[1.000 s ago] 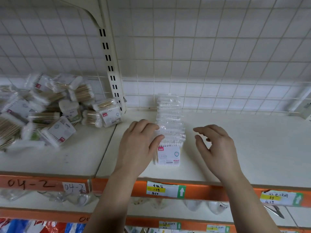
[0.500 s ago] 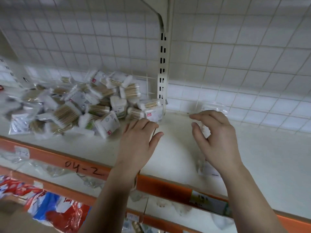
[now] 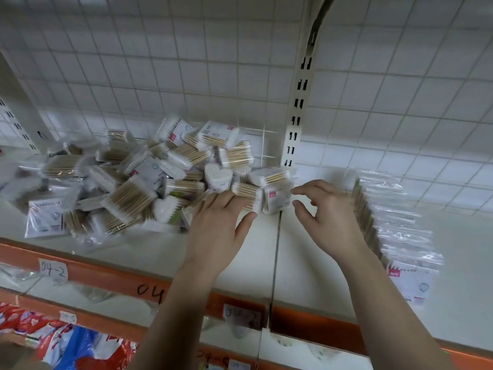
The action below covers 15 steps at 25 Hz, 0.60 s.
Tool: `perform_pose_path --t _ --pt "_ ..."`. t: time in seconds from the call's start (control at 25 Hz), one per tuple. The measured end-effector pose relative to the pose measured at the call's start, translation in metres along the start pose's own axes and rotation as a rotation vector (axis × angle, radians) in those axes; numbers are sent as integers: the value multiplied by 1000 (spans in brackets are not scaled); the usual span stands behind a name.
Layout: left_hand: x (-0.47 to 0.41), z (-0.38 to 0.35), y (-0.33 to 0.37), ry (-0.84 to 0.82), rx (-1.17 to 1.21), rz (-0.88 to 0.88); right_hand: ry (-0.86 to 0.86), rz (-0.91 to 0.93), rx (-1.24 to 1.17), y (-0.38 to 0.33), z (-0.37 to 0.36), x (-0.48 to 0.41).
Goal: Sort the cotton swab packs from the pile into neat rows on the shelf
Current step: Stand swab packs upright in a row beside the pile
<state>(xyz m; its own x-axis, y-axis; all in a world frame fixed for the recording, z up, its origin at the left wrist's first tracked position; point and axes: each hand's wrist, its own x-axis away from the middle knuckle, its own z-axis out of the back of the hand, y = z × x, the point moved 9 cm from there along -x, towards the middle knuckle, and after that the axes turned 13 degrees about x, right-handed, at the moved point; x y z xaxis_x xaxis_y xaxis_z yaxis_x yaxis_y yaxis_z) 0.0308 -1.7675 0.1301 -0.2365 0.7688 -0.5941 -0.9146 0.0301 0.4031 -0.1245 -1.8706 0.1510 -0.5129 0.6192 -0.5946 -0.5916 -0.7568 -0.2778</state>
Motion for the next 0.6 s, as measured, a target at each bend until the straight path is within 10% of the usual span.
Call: perform_pose_path --t 0.6 --pt "-14 -7 -22 -50 48 -46 -119 -81 69 6 -56 -40"
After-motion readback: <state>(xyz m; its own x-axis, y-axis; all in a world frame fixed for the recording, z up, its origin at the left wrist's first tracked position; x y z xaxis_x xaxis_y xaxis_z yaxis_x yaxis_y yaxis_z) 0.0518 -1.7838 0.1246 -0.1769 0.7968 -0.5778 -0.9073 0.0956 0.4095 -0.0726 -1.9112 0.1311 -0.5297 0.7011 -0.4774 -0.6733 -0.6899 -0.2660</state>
